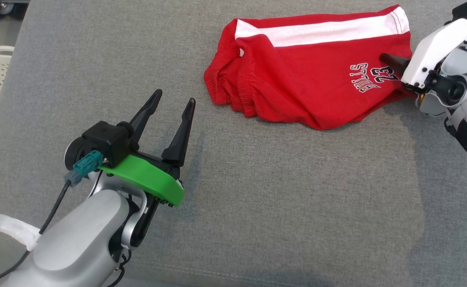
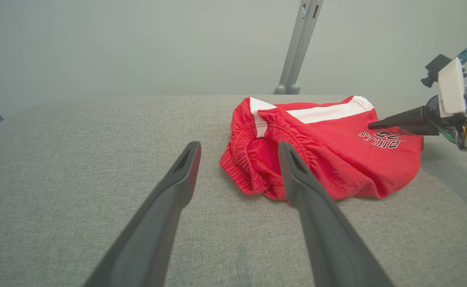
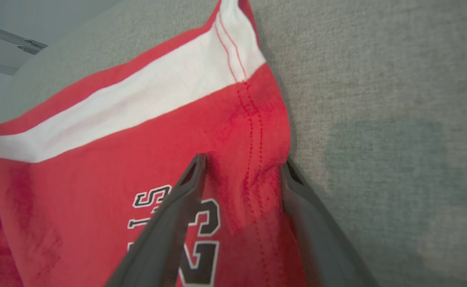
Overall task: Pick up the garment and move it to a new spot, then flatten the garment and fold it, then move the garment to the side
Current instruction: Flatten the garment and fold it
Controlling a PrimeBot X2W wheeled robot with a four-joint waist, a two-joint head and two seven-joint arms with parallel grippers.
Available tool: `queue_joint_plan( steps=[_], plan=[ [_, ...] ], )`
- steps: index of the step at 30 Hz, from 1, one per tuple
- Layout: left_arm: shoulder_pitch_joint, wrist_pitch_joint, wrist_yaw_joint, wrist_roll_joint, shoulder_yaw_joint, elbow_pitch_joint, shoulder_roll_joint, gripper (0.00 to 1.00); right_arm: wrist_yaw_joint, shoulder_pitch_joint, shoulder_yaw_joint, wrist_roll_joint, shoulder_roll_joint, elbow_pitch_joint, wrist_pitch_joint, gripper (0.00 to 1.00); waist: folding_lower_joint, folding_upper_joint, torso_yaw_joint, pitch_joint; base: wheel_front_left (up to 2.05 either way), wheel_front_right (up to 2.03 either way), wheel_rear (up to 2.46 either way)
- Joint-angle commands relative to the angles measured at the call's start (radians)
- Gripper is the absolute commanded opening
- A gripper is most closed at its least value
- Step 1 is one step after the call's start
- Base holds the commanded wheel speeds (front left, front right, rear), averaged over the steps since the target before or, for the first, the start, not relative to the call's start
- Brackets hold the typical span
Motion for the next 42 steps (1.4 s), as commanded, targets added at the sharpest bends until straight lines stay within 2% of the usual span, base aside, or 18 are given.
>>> queue_joint_plan(
  steps=[1, 2, 3, 8, 20, 29, 42],
  plan=[
    [0.014, -0.004, -0.001, -0.005, 0.004, 0.001, -0.002, 1.00, -0.001, 0.036, 0.006, 0.010, 0.006, 0.004, 0.018, 0.40, 0.0001, 0.0000, 0.001, 0.000, 0.00, 0.00, 0.00],
    [0.014, -0.005, -0.002, -0.005, 0.004, 0.002, -0.002, 1.00, -0.001, 0.038, 0.007, 0.009, 0.007, 0.003, 0.021, 0.24, 0.0001, 0.0000, 0.001, 0.000, 0.00, 0.00, 0.00],
    [0.014, -0.005, -0.002, -0.005, 0.004, 0.002, -0.002, 1.00, -0.001, 0.038, 0.008, 0.009, 0.006, 0.002, 0.019, 0.00, 0.0001, 0.0000, 0.002, -0.001, 0.00, 0.00, 0.00],
    [0.019, -0.006, 0.002, -0.007, 0.010, 0.004, 0.001, 1.00, 0.000, 0.047, 0.012, 0.008, 0.006, -0.029, -0.005, 0.00, 0.0001, 0.0000, -0.006, -0.011, 0.00, 0.00, 0.00],
    [0.059, 0.004, 0.015, -0.012, 0.001, -0.006, 0.024, 1.00, 0.000, 0.161, 0.012, 0.046, -0.005, -0.147, -0.051, 0.00, 0.0001, 0.0000, -0.072, -0.102, 0.00, 0.00, 0.00],
    [0.091, 0.018, 0.035, -0.018, -0.010, -0.036, 0.045, 1.00, 0.000, 0.254, 0.029, 0.060, -0.045, -0.234, -0.113, 0.00, 0.0001, 0.0000, -0.109, -0.146, 0.00, 0.00, 0.00],
    [0.123, 0.020, 0.053, -0.022, -0.015, -0.071, 0.056, 1.00, 0.000, 0.342, 0.040, 0.085, -0.091, -0.277, -0.184, 0.00, 0.0001, 0.0000, -0.134, -0.188, 0.00, 0.00, 0.00]
  ],
)
